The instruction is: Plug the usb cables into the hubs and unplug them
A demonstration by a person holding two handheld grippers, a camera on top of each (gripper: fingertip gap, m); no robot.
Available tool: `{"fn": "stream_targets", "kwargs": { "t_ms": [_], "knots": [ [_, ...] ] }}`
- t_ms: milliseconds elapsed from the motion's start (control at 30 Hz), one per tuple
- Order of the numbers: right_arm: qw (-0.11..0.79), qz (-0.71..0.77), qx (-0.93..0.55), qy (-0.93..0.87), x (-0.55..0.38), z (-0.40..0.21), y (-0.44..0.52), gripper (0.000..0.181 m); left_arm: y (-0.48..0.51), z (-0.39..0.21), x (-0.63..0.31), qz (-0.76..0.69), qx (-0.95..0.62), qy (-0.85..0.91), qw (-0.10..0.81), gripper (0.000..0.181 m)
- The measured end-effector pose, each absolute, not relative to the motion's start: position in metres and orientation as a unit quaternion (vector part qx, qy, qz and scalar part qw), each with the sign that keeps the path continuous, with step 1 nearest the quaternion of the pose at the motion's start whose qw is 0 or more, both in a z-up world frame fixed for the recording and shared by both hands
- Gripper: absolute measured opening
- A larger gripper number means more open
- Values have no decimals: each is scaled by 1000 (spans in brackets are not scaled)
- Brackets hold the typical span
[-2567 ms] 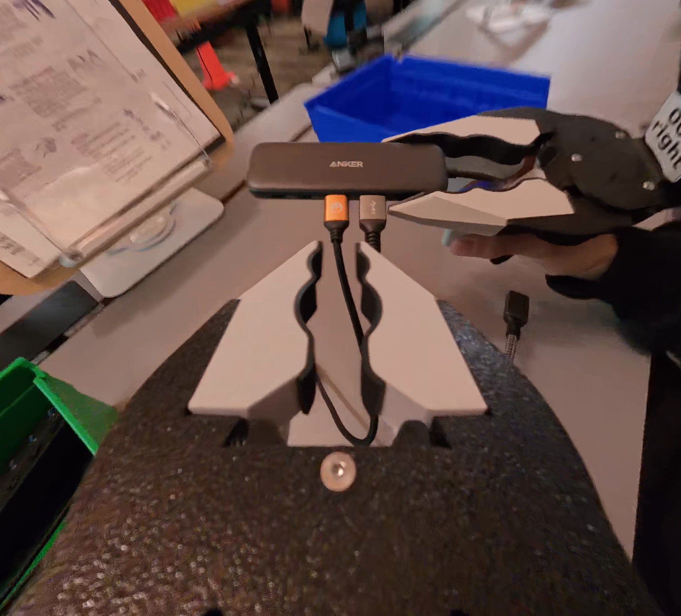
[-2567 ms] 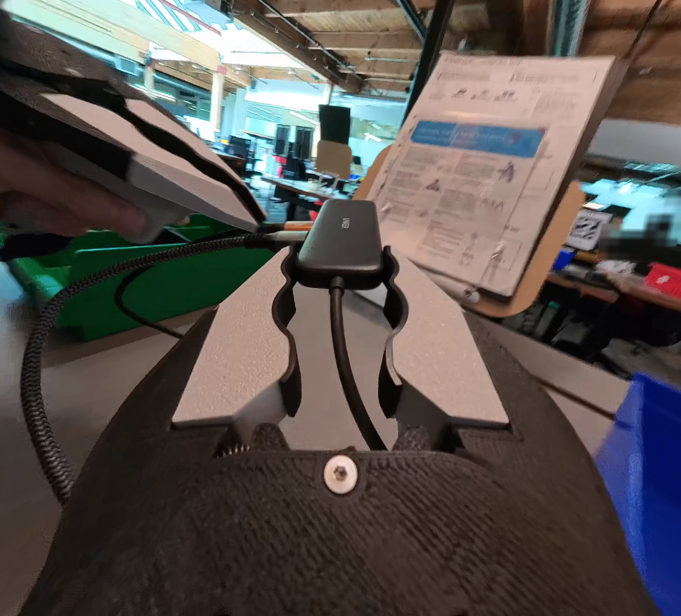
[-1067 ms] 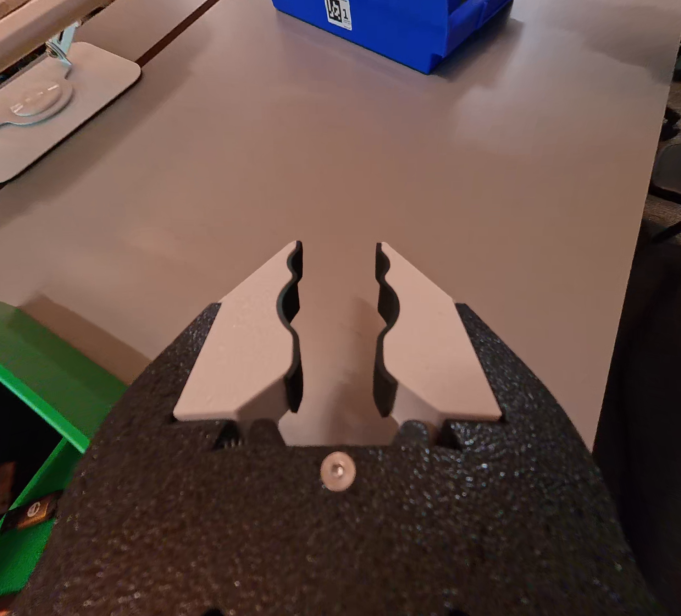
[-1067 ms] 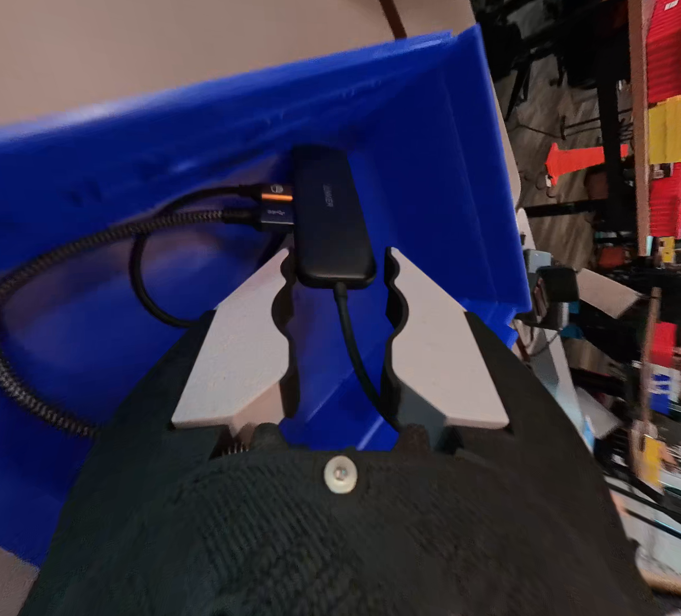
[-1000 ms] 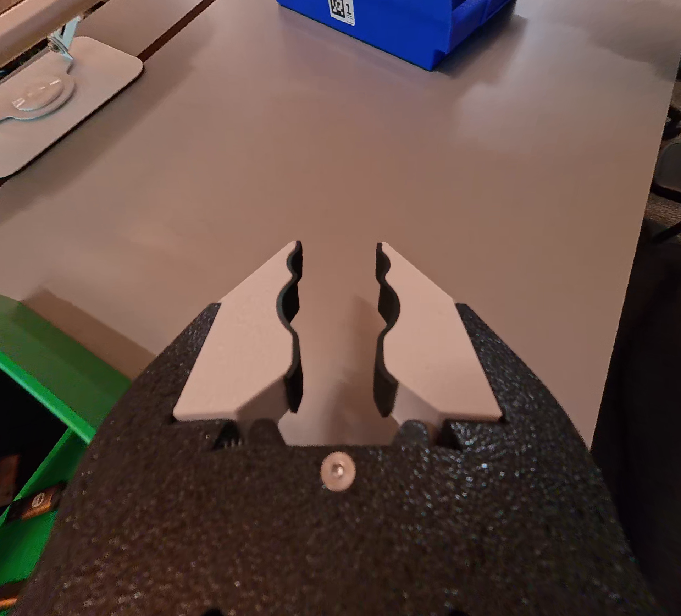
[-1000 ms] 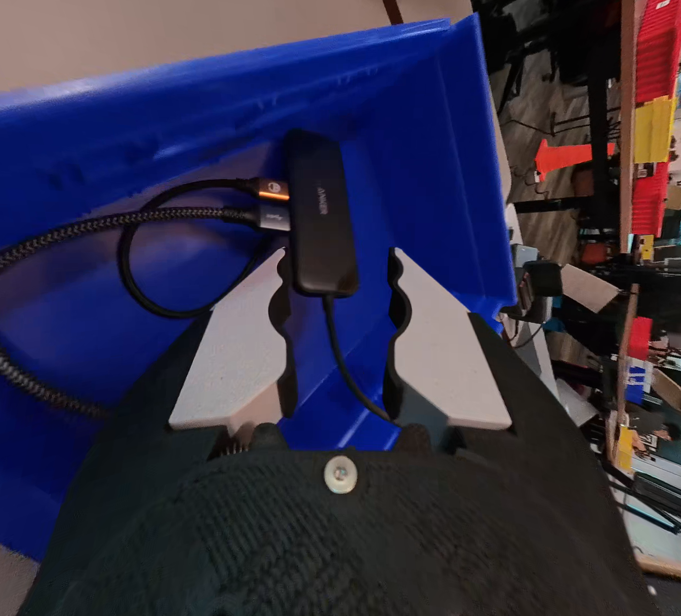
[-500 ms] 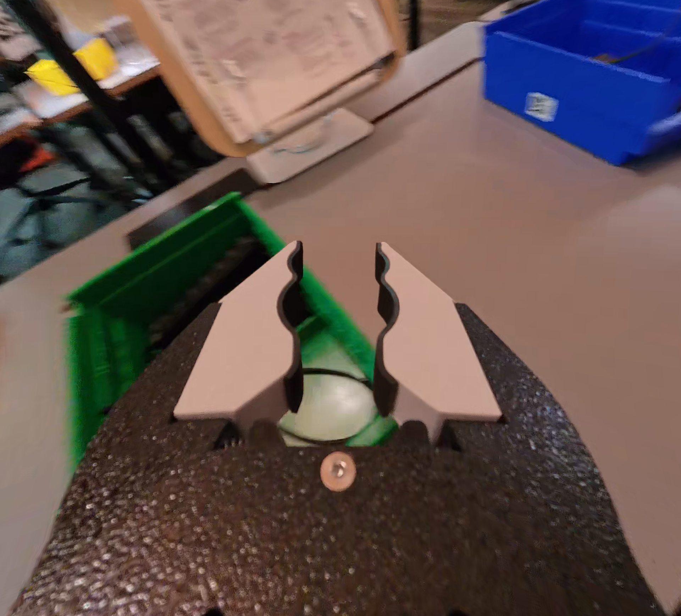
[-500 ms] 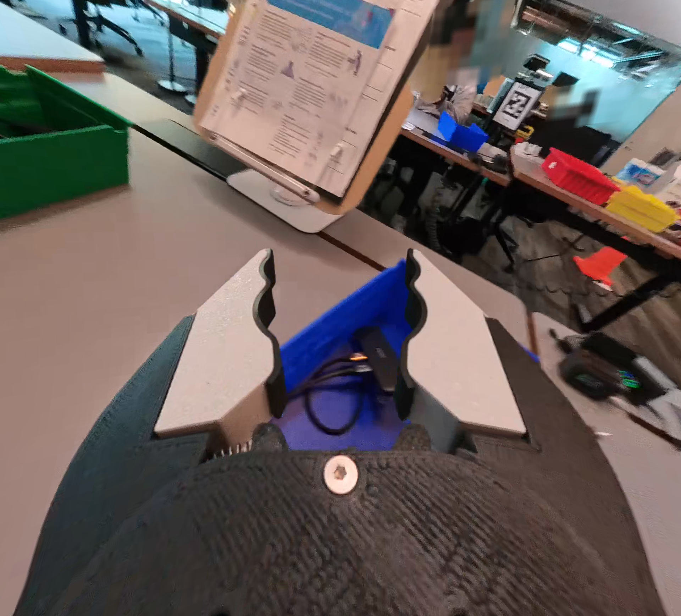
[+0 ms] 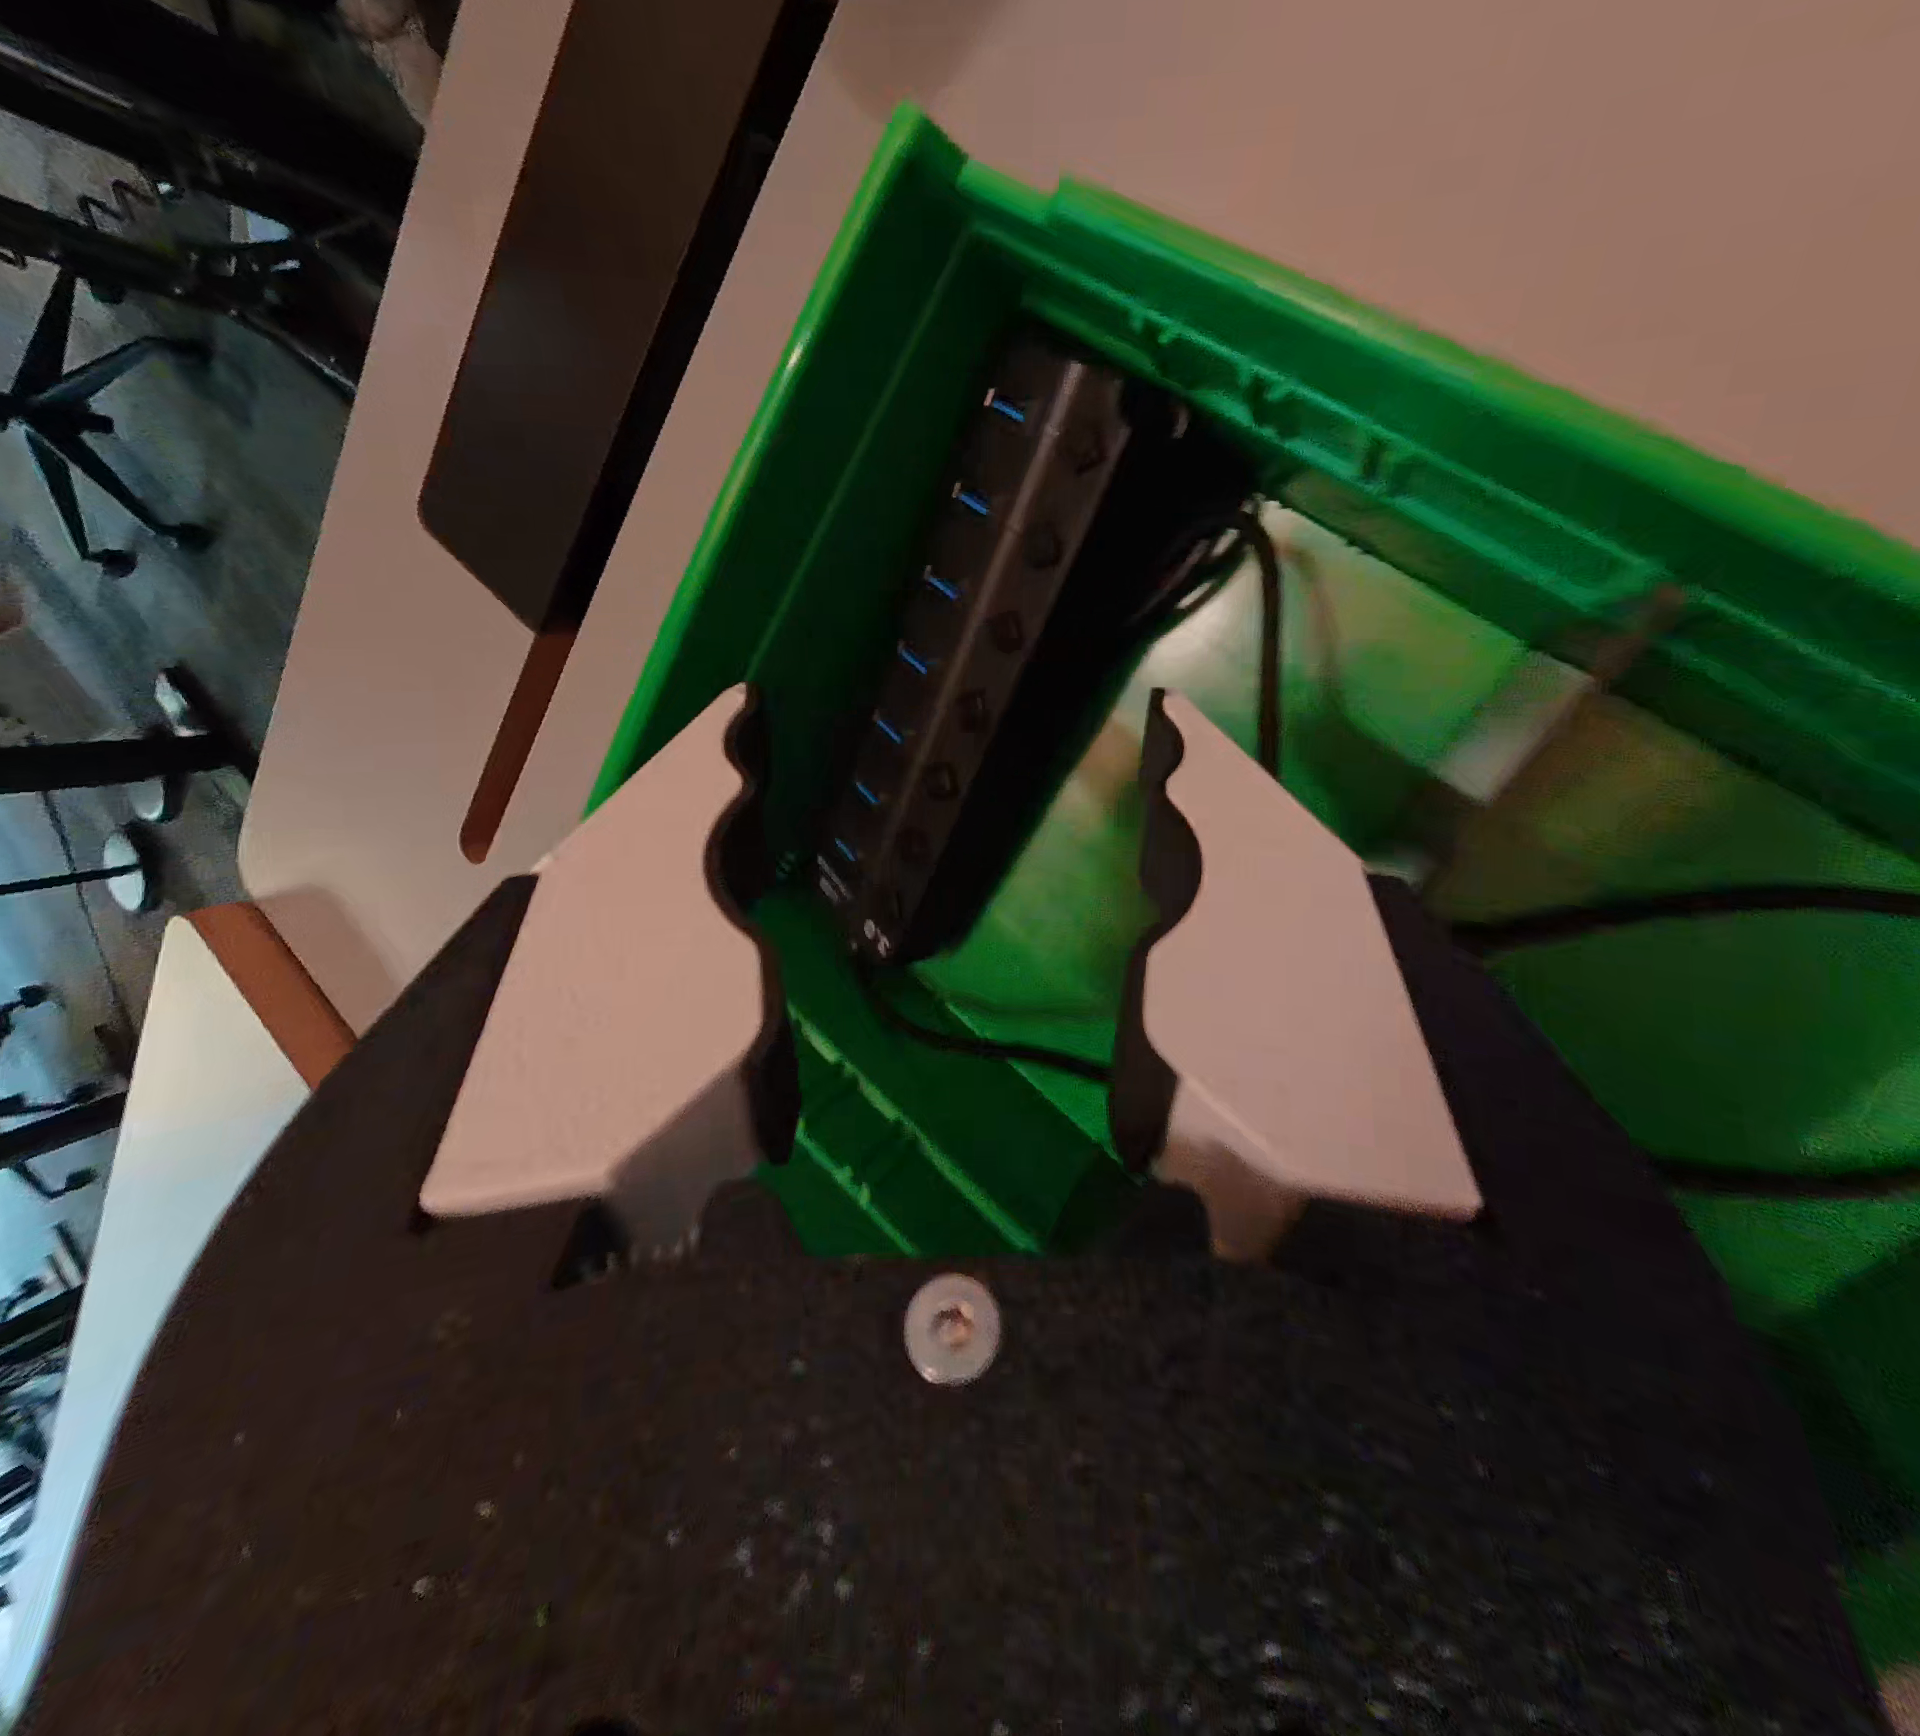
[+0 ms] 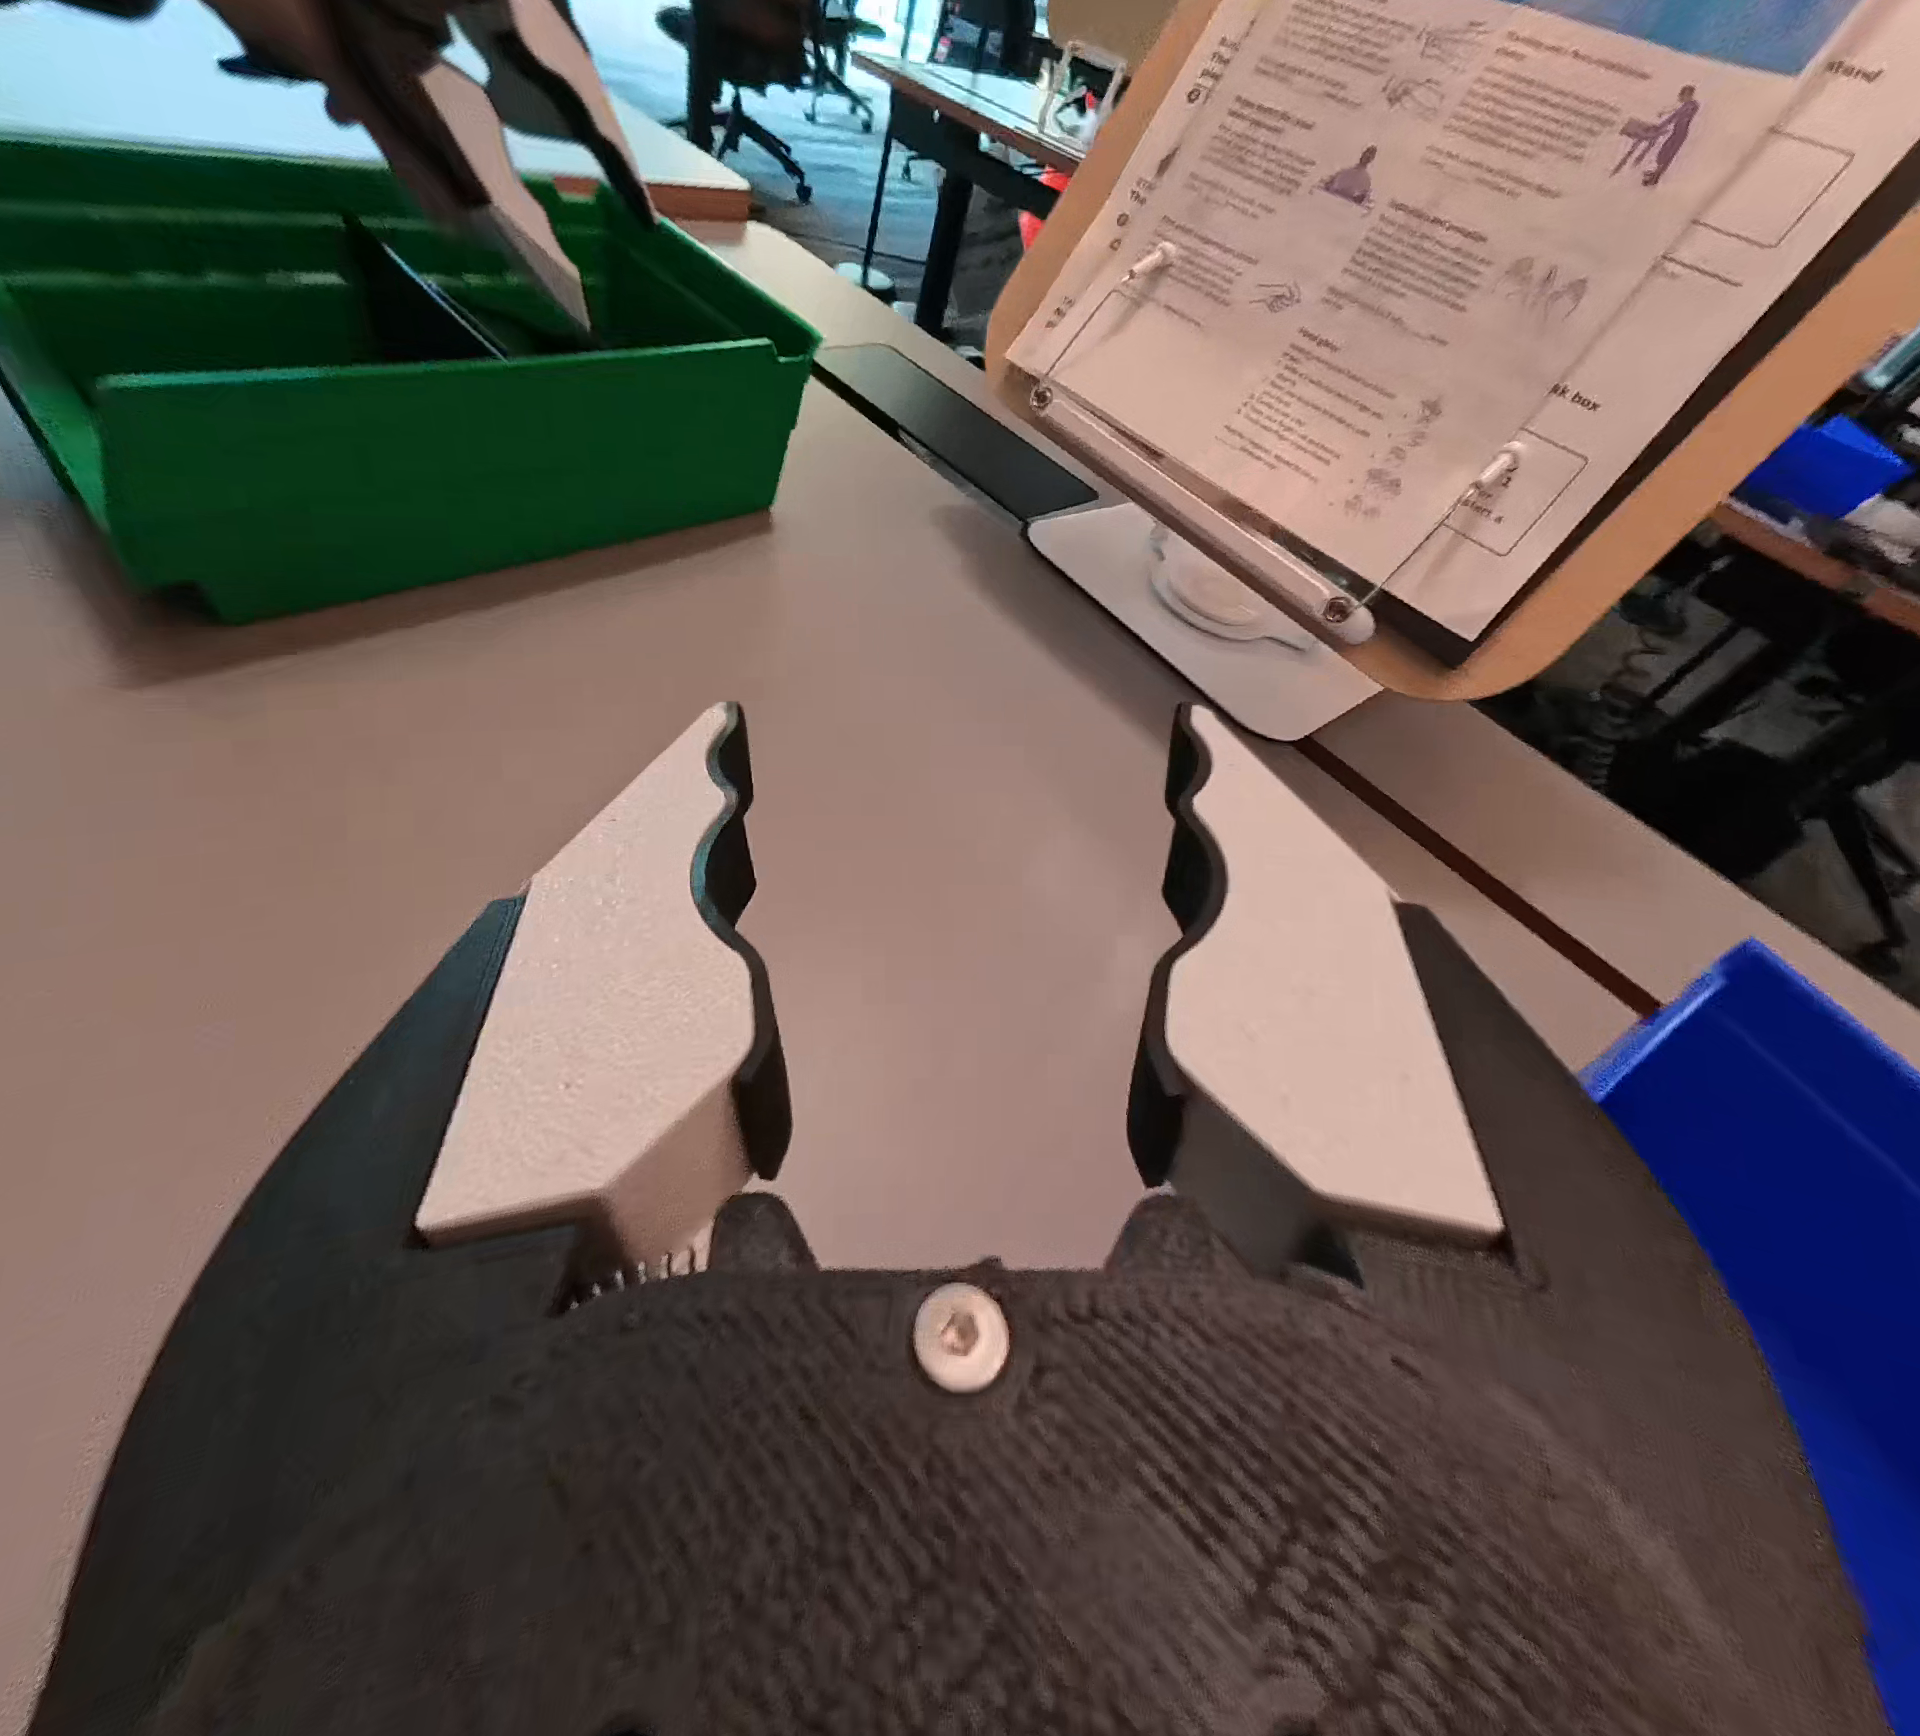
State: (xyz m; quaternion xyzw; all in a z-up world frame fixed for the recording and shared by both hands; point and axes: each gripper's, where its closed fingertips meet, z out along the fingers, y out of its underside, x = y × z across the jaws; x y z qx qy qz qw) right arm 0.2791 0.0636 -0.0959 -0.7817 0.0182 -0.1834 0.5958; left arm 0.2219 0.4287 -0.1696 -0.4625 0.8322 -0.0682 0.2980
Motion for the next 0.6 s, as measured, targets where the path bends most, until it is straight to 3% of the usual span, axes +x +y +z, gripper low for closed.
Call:
{"fn": "stream_targets", "kwargs": {
  "t_ms": [33,200,333,400,600],
  "knots": [
    [587,-195,-785,14,280,-99,65,80,429,-180,229,-62,-460,838,288,71],
    [556,-215,-802,10,290,-114,63,79,429,-232,247,35,-381,879,284,66],
    [580,-180,-794,36,293,-114,62,77,440,-231,259,125,-319,867,362,39],
    [579,-182,-793,42,296,-116,59,76,442,-218,261,136,-311,851,401,28],
    [601,-157,-781,67,295,-109,53,75,436,-124,250,113,-303,773,545,26]
  ]
}}
